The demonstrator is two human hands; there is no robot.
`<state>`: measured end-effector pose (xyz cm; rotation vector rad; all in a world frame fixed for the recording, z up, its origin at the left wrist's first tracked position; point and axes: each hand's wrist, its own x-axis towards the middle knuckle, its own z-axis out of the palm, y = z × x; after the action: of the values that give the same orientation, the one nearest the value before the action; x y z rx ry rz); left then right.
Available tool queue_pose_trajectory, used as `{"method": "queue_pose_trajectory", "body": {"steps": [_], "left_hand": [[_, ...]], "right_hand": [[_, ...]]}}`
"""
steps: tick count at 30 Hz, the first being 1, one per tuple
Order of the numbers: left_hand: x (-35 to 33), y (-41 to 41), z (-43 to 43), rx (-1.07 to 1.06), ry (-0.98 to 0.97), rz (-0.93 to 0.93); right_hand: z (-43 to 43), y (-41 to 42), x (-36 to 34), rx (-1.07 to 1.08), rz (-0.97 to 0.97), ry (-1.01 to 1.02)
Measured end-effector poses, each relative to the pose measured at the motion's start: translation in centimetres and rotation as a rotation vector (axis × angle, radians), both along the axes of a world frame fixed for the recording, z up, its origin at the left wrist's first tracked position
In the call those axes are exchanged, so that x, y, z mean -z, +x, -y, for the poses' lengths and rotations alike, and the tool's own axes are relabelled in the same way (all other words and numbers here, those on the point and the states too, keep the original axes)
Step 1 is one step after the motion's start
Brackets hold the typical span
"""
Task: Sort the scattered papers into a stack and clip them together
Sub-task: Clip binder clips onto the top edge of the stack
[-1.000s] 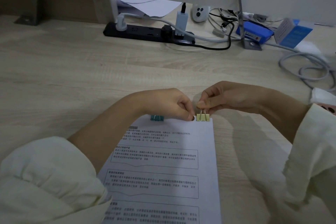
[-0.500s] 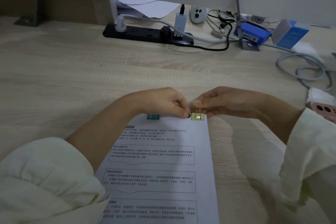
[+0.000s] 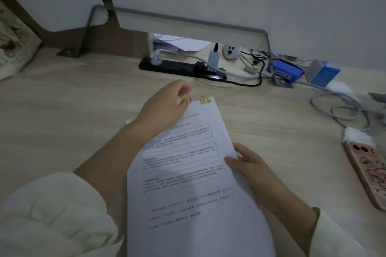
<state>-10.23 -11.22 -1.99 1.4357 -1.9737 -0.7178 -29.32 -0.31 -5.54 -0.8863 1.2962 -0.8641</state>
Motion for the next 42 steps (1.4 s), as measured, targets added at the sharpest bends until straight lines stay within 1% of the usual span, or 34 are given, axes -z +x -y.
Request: {"method": "queue_pose_trajectory", "body": {"steps": [2, 4, 6, 7, 8, 9, 10, 12, 13, 16, 19, 22, 23, 26, 27, 29, 31, 33, 37, 42], "left_hand": [[0.6, 1.6, -1.6, -0.018, -0.033, 0.032], [1.9, 3.5, -3.6, -0.056, -0.043, 0.106], [4.0, 5.9, -5.4, -0.175, -0.029, 0.278], [5.1, 7.3, -6.4, -0.273, 0.017, 0.358], [6.1, 8.7, -7.3, -0.383, 0.074, 0.402], [6.9, 10.1, -8.2, -0.486, 0.117, 0.410], [7.5, 11.3, -9.1, -0.569, 0.134, 0.390], [8.0, 13.1, -10.2, -0.649, 0.132, 0.330], [8.0, 13.8, -10.6, -0.658, 0.115, 0.317], [8.2, 15.8, -11.0, -0.657, 0.039, 0.288], [8.7, 18.3, -10.9, -0.659, 0.018, 0.320], [9.4, 21.5, -10.3, -0.646, 0.037, 0.391], [9.5, 22.8, -10.0, -0.644, 0.043, 0.406], [9.7, 26.8, -8.6, -0.640, 0.024, 0.429], [9.7, 28.0, -8.0, -0.635, 0.036, 0.418], [9.7, 30.2, -6.5, -0.611, 0.051, 0.396], [9.4, 31.7, -5.1, -0.594, 0.066, 0.409], [9.3, 32.9, -4.0, -0.581, 0.072, 0.423], [9.4, 34.7, -2.0, -0.572, 0.095, 0.413], [9.7, 35.6, -0.8, -0.552, 0.039, 0.422]], "right_hand": [[1.0, 1.7, 0.5, 0.084, 0.022, -0.022], [2.1, 4.1, 0.9, 0.129, 0.089, -0.039], [3.4, 6.9, 1.1, 0.144, 0.177, -0.054], [4.0, 8.4, 1.3, 0.144, 0.192, -0.063], [4.4, 9.8, 1.4, 0.148, 0.161, -0.088], [4.9, 11.2, 1.7, 0.164, 0.087, -0.134], [5.2, 12.6, 1.8, 0.175, -0.016, -0.203], [5.0, 15.0, 2.2, 0.179, -0.177, -0.327], [4.7, 16.2, 2.2, 0.162, -0.232, -0.356], [3.9, 18.6, 2.4, 0.105, -0.322, -0.343], [4.6, 20.6, 2.7, 0.084, -0.318, -0.360], [5.8, 23.4, 2.9, -0.044, -0.346, -0.363], [6.5, 24.4, 3.3, -0.109, -0.412, -0.395], [8.4, 26.8, 4.6, -0.349, -0.780, -0.562], [8.8, 27.5, 4.9, -0.418, -0.885, -0.569], [9.5, 28.6, 5.2, -0.490, -1.046, -0.609], [10.0, 30.0, 5.4, -0.496, -1.144, -0.671], [10.8, 31.3, 5.3, -0.500, -1.201, -0.670], [12.0, 32.9, 5.3, -0.507, -1.261, -0.644], [12.6, 33.8, 5.7, -0.490, -1.298, -0.643]]}}
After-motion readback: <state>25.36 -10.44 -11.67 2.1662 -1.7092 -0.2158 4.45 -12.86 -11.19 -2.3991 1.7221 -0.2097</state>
